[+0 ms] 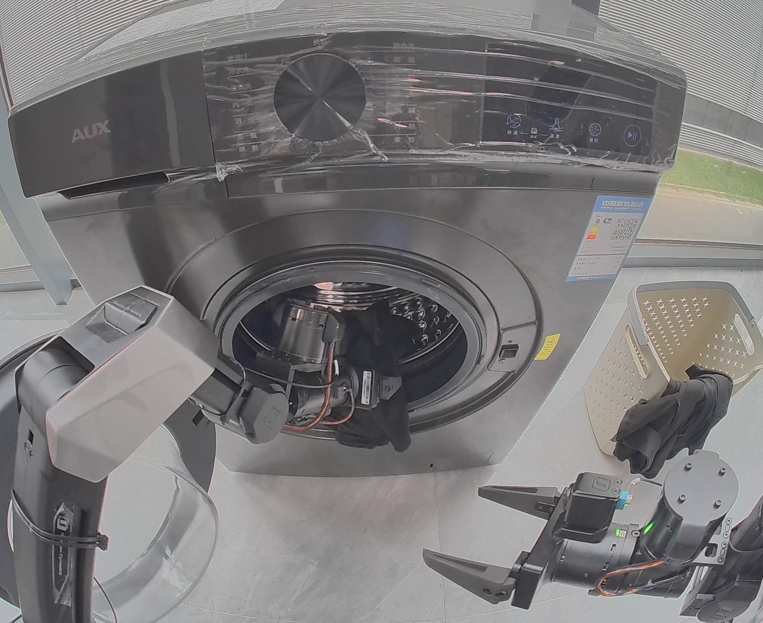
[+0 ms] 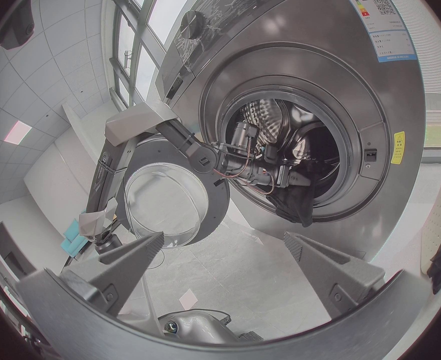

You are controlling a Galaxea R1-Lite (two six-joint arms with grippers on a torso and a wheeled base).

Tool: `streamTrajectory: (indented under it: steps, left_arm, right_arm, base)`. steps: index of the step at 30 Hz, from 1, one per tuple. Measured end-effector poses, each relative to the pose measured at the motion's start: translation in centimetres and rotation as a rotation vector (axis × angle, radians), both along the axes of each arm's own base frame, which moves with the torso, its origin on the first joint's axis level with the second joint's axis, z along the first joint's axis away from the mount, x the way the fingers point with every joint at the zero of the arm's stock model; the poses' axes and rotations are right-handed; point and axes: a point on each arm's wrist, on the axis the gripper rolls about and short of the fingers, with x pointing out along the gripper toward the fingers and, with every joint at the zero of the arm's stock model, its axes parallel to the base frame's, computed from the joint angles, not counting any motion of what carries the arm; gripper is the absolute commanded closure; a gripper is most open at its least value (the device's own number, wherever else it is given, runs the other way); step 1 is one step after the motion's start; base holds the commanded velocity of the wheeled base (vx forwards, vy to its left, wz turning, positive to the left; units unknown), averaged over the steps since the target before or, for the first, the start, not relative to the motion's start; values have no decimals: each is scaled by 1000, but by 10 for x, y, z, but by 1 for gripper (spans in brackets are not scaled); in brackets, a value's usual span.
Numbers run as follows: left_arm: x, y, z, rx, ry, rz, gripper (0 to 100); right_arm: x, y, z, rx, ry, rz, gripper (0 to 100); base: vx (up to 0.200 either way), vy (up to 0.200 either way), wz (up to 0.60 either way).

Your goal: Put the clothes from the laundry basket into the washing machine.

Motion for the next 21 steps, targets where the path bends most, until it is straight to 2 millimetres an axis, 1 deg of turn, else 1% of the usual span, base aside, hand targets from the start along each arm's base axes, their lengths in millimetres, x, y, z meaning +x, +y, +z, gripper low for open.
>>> streamTrajectory:
  steps: [3,7,8,16,21]
  left_arm:
    - [-7,2,-1,35,10,-24,0]
    - [-10,3,-5,53,18,-32,0]
    - [-10,3,-6,54,19,-32,100]
    - [-6,1,-19,67,34,-34,100]
    - [-3,0,-23,61,38,-29,100]
  right_arm:
    - [-1,0,0,-1,-1,3,0]
    - [0,0,0,-6,-6,2,0]
    - [0,0,0,-6,-7,0,0]
    - [0,0,1,-3,-10,0,0]
    - [1,0,1,-1,-12,-2,0]
  base:
    - [0,0,0]
    - [0,0,0]
    - [0,0,0]
    - [0,0,0]
    - [0,0,0]
